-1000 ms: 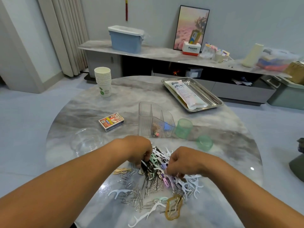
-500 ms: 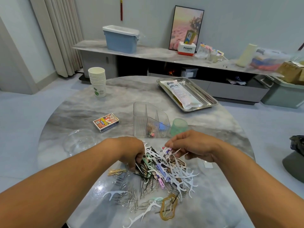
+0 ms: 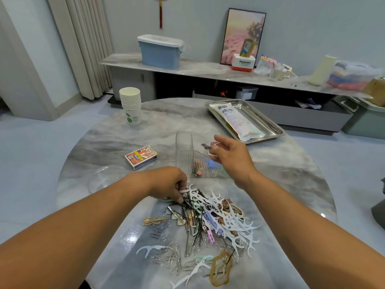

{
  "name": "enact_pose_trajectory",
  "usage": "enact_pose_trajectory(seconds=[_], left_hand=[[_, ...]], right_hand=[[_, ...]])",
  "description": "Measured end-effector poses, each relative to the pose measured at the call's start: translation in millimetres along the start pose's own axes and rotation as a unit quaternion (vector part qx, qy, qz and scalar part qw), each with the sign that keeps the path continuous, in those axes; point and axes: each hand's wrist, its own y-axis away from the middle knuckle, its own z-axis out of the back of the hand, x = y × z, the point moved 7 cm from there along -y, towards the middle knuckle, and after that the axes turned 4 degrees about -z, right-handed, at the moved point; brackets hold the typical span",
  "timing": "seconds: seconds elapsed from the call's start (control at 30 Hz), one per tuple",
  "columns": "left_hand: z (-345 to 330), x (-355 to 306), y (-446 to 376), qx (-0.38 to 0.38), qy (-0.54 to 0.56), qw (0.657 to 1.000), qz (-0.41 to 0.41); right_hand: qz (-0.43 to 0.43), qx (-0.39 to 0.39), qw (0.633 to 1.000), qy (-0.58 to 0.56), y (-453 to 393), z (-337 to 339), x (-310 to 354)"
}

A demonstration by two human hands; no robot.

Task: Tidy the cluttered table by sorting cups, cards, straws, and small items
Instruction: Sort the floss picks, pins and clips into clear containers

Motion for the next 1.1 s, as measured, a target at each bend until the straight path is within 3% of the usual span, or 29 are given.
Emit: enact_pose_trajectory(seconds=[0.13, 0.27, 0.37, 0.43, 0.57, 0.67, 0.87, 1.1], left_hand=[[-0.4, 10.3, 0.1, -0.030, 0.015, 0.999, 0.002], [2.7, 15.0, -1.0, -0.049, 0.018, 0.999, 0.004], [3.9, 18.9, 0.3, -0.038, 0.003, 0.999, 0.010], [6.6, 17.5, 2.2, -0.024, -0.023, 0.999, 0.013], [11.1, -8.9, 3.8, 0.018, -0.080, 0.996, -0.022], [-7.9, -21.2, 4.7, 0.088, -0.160, 0.983, -0.020], [-23.3, -18.6, 3.4, 0.095, -0.189, 0.977, -0.012], [20.0, -4.8, 10.6, 0.015, 0.021, 1.000, -0.003]], right_hand=[[0.002, 0.070, 0.996, 0.057, -3.2, -15.1, -9.0], [0.085, -0.032, 0.985, 0.148, 2.5, -2.1, 7.0], [0.091, -0.074, 0.972, 0.204, 15.1, 1.2, 15.4], [0.052, -0.012, 0.955, 0.292, 23.5, -7.6, 13.1], [-0.044, 0.224, 0.882, 0.413, 52.7, -39.3, -13.9], [-0.046, 0.260, 0.843, 0.468, 61.9, -47.8, -30.3], [-0.049, 0.210, 0.864, 0.455, 56.5, -35.4, -32.2], [-0.093, 0.200, 0.911, 0.349, 51.9, -26.4, -34.7]])
